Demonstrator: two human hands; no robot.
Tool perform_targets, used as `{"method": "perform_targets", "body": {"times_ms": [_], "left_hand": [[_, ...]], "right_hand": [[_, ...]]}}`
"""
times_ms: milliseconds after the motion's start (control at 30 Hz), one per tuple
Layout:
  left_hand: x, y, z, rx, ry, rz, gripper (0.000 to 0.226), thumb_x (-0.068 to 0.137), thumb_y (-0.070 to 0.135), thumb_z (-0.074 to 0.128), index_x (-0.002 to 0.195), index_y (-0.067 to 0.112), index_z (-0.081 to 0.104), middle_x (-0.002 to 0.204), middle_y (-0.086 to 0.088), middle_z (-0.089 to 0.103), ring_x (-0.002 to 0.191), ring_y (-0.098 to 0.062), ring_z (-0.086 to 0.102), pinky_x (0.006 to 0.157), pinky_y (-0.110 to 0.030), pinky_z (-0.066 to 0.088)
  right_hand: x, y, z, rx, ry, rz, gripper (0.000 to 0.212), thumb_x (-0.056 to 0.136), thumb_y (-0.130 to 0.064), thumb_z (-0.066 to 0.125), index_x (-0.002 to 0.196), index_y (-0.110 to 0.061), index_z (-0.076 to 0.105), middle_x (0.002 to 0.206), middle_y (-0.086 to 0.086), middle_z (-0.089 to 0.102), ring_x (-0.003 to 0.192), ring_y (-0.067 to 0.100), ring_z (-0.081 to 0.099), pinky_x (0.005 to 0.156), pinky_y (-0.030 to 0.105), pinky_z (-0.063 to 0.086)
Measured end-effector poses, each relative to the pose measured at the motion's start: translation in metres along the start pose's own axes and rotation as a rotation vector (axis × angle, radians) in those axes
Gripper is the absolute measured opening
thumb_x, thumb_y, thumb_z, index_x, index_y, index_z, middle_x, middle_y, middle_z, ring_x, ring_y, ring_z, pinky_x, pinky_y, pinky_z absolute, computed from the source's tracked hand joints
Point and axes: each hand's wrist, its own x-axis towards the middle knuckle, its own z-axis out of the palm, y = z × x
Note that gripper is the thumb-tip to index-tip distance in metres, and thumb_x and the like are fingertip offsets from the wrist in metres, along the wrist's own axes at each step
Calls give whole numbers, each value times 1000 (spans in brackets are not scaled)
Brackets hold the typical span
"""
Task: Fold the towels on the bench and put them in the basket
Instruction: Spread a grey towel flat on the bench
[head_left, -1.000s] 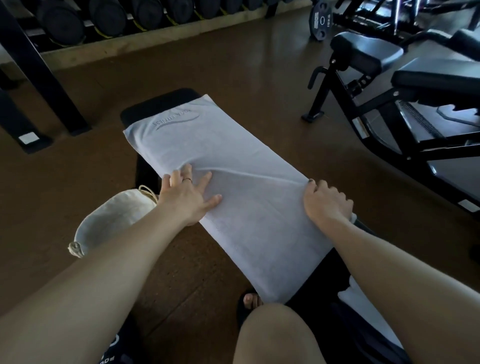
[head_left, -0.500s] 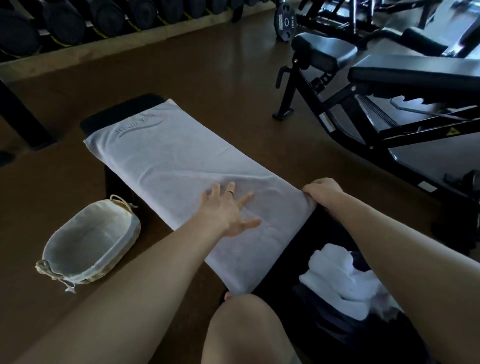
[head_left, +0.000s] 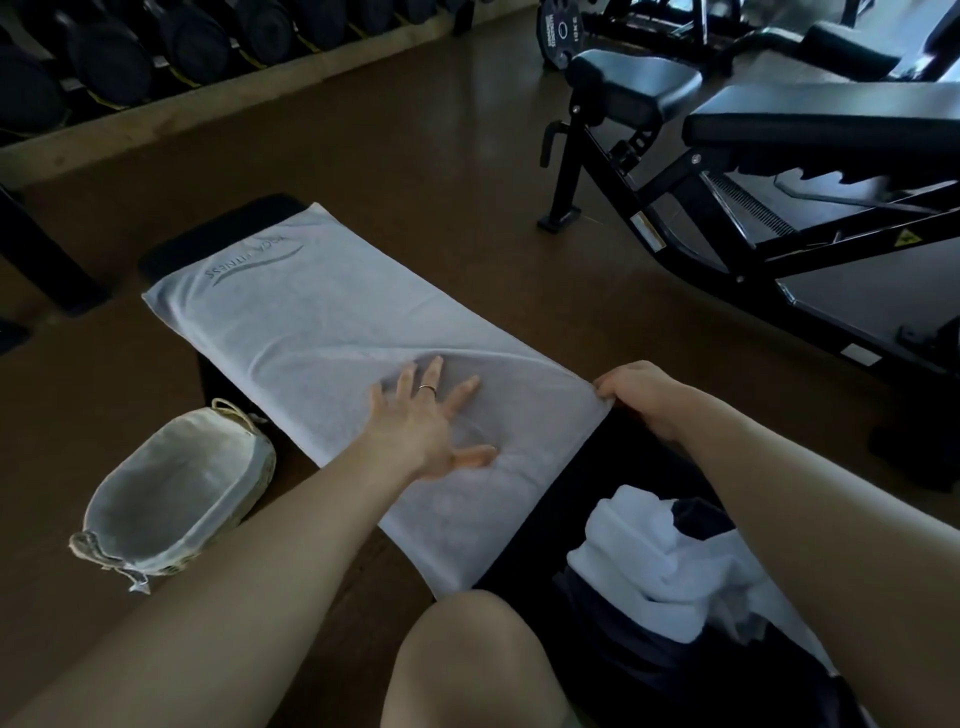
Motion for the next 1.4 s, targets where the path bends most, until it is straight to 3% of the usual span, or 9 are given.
{"method": "perform_targets", "body": {"times_ms": [200, 300, 400, 533, 767, 933, 1067, 1233, 1400], "left_hand": [[5, -4, -4, 2, 3, -3, 113, 71, 96, 44, 157, 49, -12, 169, -7, -19, 156, -35, -15, 123, -63, 2], [9, -7, -8, -21, 35, 12, 112, 72, 95, 44, 158, 47, -9, 170, -6, -16, 156, -34, -15, 123, -62, -2], [14, -17, -6, -42, 126, 10, 99, 80, 92, 33, 160, 45, -2, 171, -7, -3, 157, -33, -6, 124, -58, -1], [13, -50, 0, -76, 201, -52, 90, 88, 83, 27, 162, 37, 5, 170, -3, 10, 156, -30, 7, 124, -52, 5], [10, -110, -2, -119, 107, -129, 76, 94, 79, 20, 160, 48, 0, 171, -1, -11, 157, -28, -9, 126, -50, -4], [11, -134, 1, -36, 261, -50, 72, 100, 70, 18, 162, 39, -2, 171, -5, -9, 157, -28, -9, 126, -50, -5], [18, -141, 15, -50, 197, 74, 73, 99, 72, 17, 161, 43, -8, 170, 3, -17, 156, -21, -18, 125, -50, -10], [26, -150, 17, -74, 168, 41, 83, 87, 86, 23, 155, 56, -12, 167, 4, -28, 152, -23, -30, 121, -56, -17], [27, -148, 23, -94, 217, 33, 93, 80, 90, 21, 155, 52, -17, 167, 3, -29, 152, -21, -31, 121, -55, -17]], "right_hand": [[-8, -8, 8, -601, 201, -135, 31, 100, -12, 54, 130, -4, 57, 132, 17, 60, 117, 34, 60, 94, 41, 51], [-17, -33, 33, -775, 424, -534, 43, 100, -17, 57, 142, -15, 50, 135, 11, 57, 121, 31, 57, 97, 44, 50], [-25, -51, 79, -680, 174, -841, 43, 104, -23, 49, 147, -22, 50, 140, 6, 57, 125, 28, 55, 101, 45, 49], [-22, -52, 114, -855, 194, -856, 41, 107, -32, 39, 145, -24, 51, 146, 1, 51, 133, 25, 45, 109, 42, 40], [-13, -97, 149, -873, 180, -1025, 44, 106, -29, 41, 148, -21, 52, 152, 1, 51, 143, 21, 42, 117, 39, 34], [1, -104, 172, -936, 181, -1166, 45, 107, -33, 37, 144, -19, 58, 151, 3, 53, 139, 24, 47, 116, 37, 34], [25, -99, 175, -1035, 146, -1154, 58, 103, -43, 24, 152, -22, 48, 161, 6, 42, 148, 26, 37, 122, 43, 29], [42, -130, 171, -994, 201, -857, 57, 109, -45, 24, 164, -33, 18, 173, 0, 12, 159, 24, 8, 128, 41, 8], [39, -139, 187, -1114, 24, -1083, 72, 97, -57, 3, 164, -35, 15, 173, 0, 9, 160, 21, 4, 129, 42, 6]]}}
